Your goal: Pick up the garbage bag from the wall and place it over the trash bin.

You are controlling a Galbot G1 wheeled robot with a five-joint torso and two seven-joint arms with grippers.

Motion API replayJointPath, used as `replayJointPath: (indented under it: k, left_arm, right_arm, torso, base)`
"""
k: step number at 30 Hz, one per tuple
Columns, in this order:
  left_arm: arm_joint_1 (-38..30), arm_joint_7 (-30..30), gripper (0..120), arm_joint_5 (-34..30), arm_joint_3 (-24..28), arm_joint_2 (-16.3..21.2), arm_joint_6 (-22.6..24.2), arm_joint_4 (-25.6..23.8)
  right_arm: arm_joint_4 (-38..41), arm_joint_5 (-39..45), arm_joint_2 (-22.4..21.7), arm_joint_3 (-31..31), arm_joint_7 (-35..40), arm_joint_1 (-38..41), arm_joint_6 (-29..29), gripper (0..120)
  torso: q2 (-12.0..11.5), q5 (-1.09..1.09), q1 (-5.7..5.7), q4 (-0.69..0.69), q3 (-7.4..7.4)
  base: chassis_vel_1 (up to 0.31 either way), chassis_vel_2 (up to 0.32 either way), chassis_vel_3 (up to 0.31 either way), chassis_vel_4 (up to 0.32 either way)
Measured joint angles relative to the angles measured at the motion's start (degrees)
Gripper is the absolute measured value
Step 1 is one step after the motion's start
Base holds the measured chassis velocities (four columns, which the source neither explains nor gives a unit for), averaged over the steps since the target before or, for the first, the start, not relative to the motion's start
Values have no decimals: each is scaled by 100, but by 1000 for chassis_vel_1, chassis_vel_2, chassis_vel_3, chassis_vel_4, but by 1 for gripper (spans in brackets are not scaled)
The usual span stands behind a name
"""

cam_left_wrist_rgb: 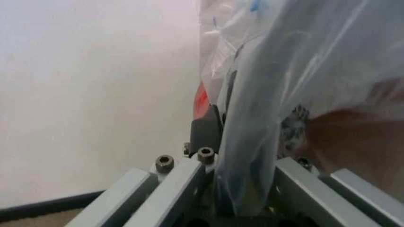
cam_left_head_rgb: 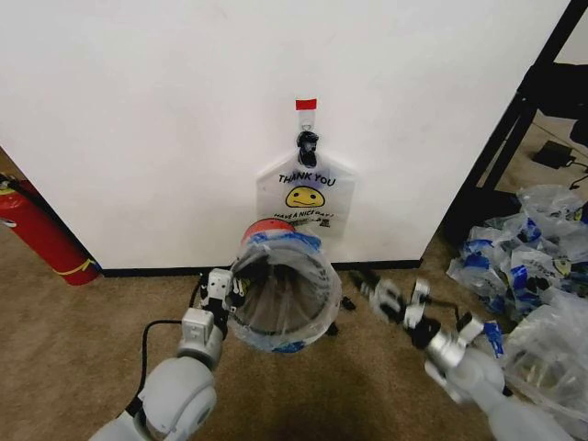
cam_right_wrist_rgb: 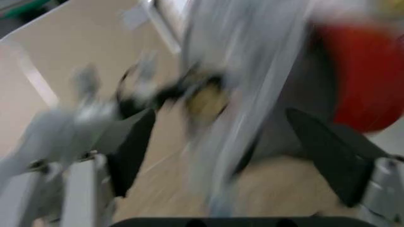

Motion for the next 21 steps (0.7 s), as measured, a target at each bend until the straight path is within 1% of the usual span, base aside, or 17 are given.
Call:
replayJointPath:
  k: [1,3,5,7,10,15,17,18,21]
  left_arm:
    - [0,0,0,0,0,0,0,0]
    - [-6,-81,0,-234,-26,-25,85,-88]
    - [30,-155,0,-435,-30,-61,160,-186]
    - [77,-192,0,-536,-27,-84,202,-263]
    - [123,-208,0,-589,-21,-97,227,-335]
    - [167,-222,0,-597,-25,-93,252,-427]
    - [187,-222,0,-588,-25,-96,260,-467]
    - [187,-222,0,-588,-25,-96,260,-467]
    - [200,-221,0,-563,-26,-94,272,-491]
  right_arm:
    - [0,0,0,0,0,0,0,81]
    - [-43,-234,89,-137,-127,-68,76,91]
    - [-50,-382,209,-281,-62,-126,194,97]
    - [-68,-466,304,-361,26,-152,271,100]
    - [-92,-517,382,-411,85,-156,325,100]
    - [-122,-560,424,-417,94,-160,353,93]
    - [-129,-556,435,-403,36,-181,356,85]
    - [-129,-556,435,-403,36,-181,356,85]
    - [-128,-550,433,-372,-135,-215,320,71]
  torso:
    - [0,0,0,0,0]
    - [0,0,0,2,0]
    - [0,0,0,4,0]
    - [0,0,0,4,0]
    - [0,1,0,3,0]
    - [0,0,0,3,0]
    - [0,0,0,3,0]
    - [0,0,0,3,0]
    - [0,0,0,3,0]
  base:
    - [0,0,0,0]
    - [0,0,0,0]
    - [0,0,0,0]
    - [0,0,0,0]
    - [0,0,0,0]
    - [0,0,0,0]
    - [0,0,0,0]
    - [0,0,0,0]
    - [0,0,0,0]
